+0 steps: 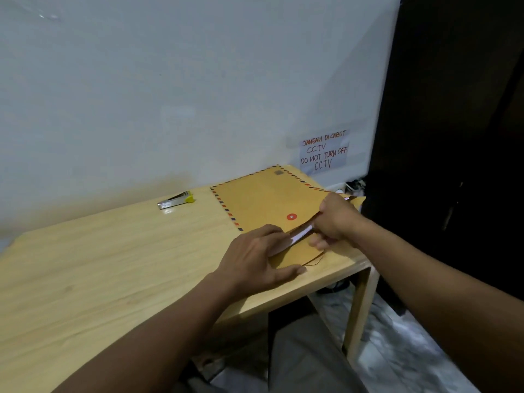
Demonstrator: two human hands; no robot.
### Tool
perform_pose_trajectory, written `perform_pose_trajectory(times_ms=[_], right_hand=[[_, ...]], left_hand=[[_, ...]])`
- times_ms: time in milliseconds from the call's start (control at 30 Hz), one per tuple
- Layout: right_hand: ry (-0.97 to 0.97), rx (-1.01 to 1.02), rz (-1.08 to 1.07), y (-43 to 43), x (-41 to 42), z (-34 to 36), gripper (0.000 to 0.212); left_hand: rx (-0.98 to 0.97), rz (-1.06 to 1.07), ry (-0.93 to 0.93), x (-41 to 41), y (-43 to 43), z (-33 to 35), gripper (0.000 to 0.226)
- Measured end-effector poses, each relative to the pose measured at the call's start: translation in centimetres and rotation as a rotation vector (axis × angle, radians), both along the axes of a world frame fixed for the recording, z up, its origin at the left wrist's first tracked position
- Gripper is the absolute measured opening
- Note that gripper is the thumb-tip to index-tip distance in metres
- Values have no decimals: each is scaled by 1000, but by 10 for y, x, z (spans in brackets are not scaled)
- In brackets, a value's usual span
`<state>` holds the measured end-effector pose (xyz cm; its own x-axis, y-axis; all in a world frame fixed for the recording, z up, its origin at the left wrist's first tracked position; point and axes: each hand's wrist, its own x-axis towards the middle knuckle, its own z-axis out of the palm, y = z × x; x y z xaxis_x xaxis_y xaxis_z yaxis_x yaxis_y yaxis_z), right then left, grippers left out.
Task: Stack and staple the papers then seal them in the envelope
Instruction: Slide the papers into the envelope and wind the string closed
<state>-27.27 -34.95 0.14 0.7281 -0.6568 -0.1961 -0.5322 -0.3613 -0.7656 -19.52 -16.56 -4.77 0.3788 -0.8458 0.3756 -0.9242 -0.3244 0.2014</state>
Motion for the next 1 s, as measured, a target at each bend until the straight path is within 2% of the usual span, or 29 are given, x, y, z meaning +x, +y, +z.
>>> perform_pose_trajectory(times_ms=[33,133,233,367,500,633,733,833,900,1000], right_hand=[[71,-100,49,-3,-4,2,7],[147,-500,199,-13,-9,12,14],[158,-616,414,-15,-7,16,22],[263,-819,559,-15,5,2,43],[206,-699,613,-23,12,-8,41],[191,-757,657,-27,10,-11,34],[158,-714,661,-30,10,-15,32],[111,-526,684,-31,12,-5,33],[157,-398,740,-28,9,8,39],[317,-450,850,-20,4,14,45]], left_hand=[[27,0,-10,1,1,1,81],[68,-9,-30,3,3,3,74],[58,-25,20,6,4,6,61],[12,29,93,12,4,9,44],[150,88,84,24,-2,14,46],[182,107,29,28,-6,16,35],[168,115,-48,29,-9,15,33],[154,135,27,34,-8,18,33],[146,145,90,38,-5,21,33],[126,161,175,46,-2,24,31]])
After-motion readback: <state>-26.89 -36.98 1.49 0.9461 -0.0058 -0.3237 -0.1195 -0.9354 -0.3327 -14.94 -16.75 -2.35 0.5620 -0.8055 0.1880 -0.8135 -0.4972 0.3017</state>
